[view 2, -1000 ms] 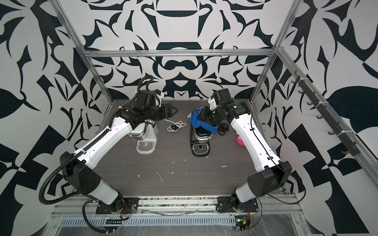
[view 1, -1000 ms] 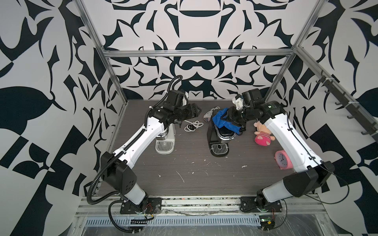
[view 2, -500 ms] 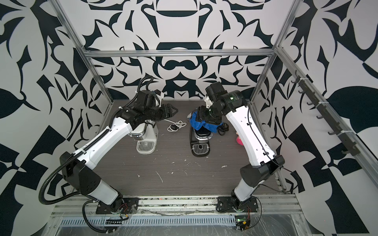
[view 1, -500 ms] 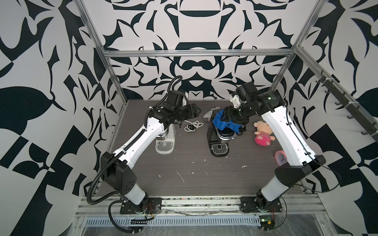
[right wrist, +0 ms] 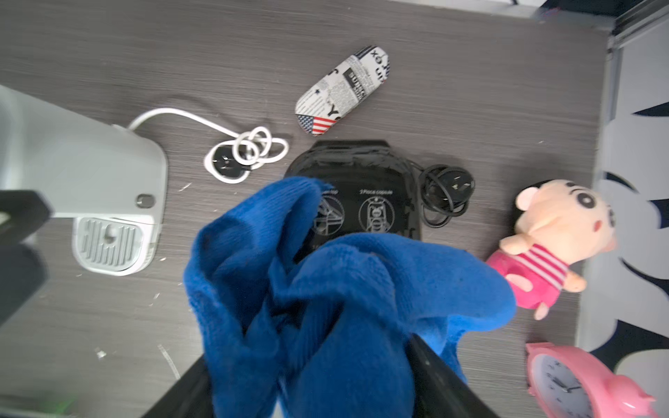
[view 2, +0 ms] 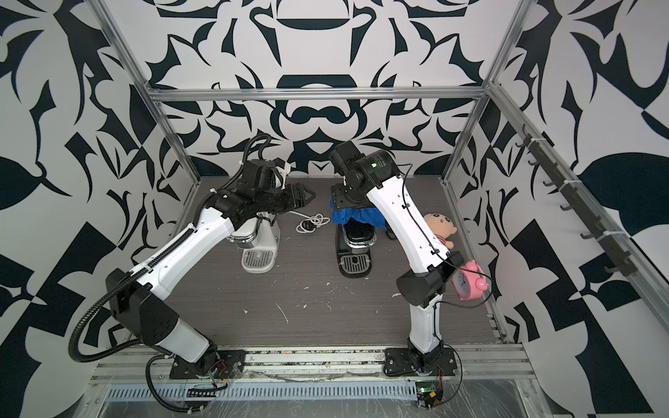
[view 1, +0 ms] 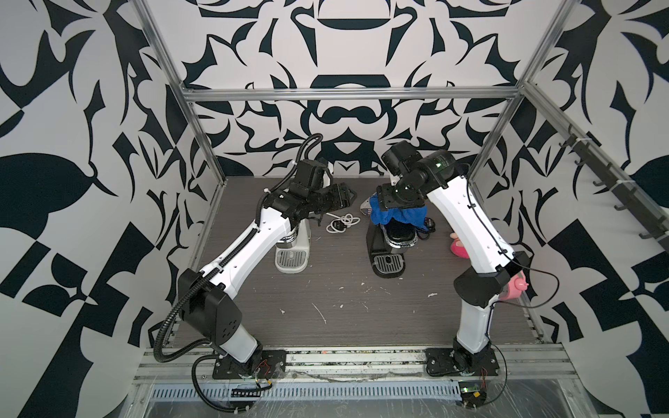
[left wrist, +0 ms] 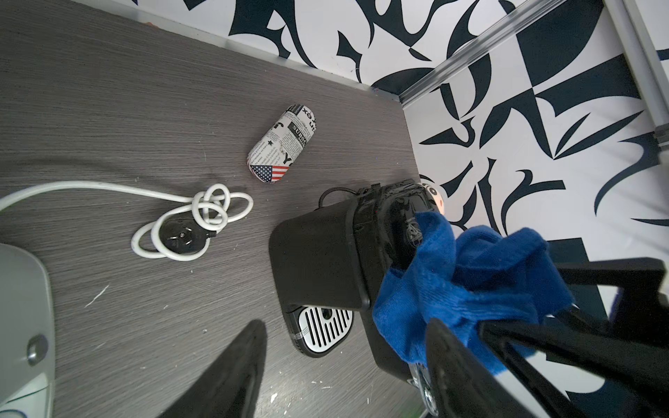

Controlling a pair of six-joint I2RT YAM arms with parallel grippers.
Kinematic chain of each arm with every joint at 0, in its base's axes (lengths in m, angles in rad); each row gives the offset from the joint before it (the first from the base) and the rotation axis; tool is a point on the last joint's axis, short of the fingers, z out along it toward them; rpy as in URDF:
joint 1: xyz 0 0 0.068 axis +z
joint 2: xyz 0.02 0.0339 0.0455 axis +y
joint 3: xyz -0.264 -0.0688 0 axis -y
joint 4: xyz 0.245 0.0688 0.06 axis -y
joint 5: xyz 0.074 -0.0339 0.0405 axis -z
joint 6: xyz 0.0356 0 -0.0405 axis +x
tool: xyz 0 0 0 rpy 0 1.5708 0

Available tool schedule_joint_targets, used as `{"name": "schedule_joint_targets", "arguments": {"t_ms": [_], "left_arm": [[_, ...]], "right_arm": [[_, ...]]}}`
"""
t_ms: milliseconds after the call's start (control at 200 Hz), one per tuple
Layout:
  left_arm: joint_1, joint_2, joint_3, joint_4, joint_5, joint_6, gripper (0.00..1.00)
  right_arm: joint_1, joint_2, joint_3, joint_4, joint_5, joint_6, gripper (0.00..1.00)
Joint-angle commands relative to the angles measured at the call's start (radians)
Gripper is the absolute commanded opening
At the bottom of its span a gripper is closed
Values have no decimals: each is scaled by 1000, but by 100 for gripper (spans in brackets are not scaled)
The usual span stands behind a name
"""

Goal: Wipe the surface of a coffee machine
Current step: Wipe the dirt from the surface of the coffee machine.

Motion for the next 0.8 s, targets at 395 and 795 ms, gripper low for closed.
{"name": "schedule_joint_targets", "arguments": {"t_ms": [395,795], "left_arm": [[10,-3,-14,0,1,11,72],[38,76,82,-22,1,16,72]], "right_arm": [[-67,-214,-411,246,-126,-49,19],[-101,-420,-477,447,-618,-16,0]]}}
